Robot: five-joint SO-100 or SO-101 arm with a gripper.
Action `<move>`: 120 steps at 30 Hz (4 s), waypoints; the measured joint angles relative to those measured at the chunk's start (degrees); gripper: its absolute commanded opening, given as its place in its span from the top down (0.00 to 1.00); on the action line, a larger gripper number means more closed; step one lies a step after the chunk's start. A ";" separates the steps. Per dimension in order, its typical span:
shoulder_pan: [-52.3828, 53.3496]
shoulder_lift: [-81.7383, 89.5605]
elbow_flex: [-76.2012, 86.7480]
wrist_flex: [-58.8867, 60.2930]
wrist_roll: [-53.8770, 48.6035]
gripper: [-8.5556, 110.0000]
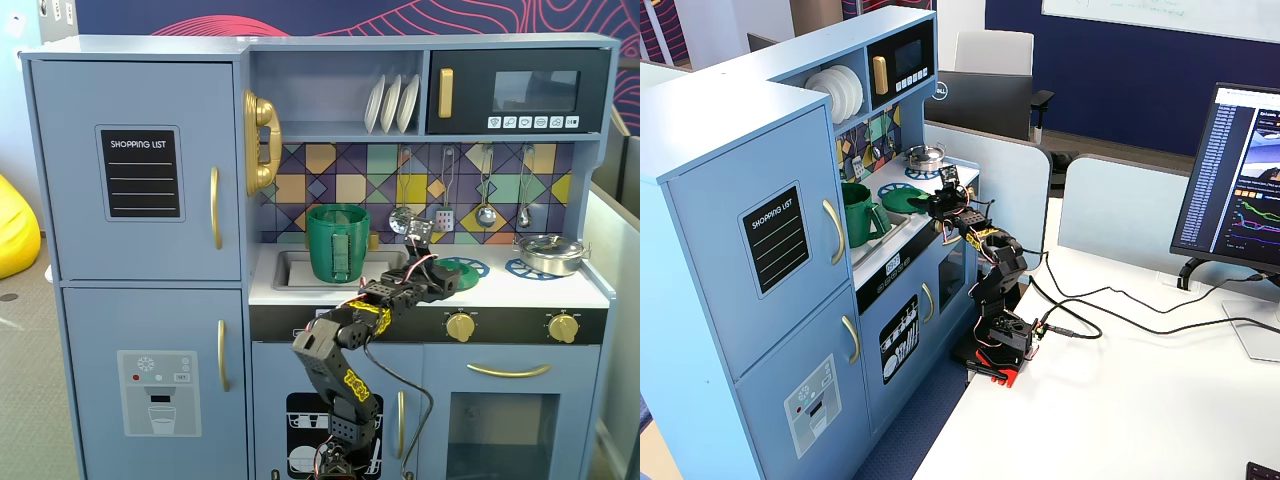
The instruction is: Pick up the lid from the counter and put it on the green recipient
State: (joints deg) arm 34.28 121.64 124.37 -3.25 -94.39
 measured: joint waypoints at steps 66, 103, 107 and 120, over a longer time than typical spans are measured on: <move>-31.03 -6.50 -42.63 28.30 -4.39 0.93; -29.44 -1.41 -34.63 27.33 -2.64 0.64; -29.53 6.15 -31.20 33.84 -3.16 0.65; -28.56 45.79 6.24 58.01 -3.34 0.78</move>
State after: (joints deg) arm 5.71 167.43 130.61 54.76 -97.73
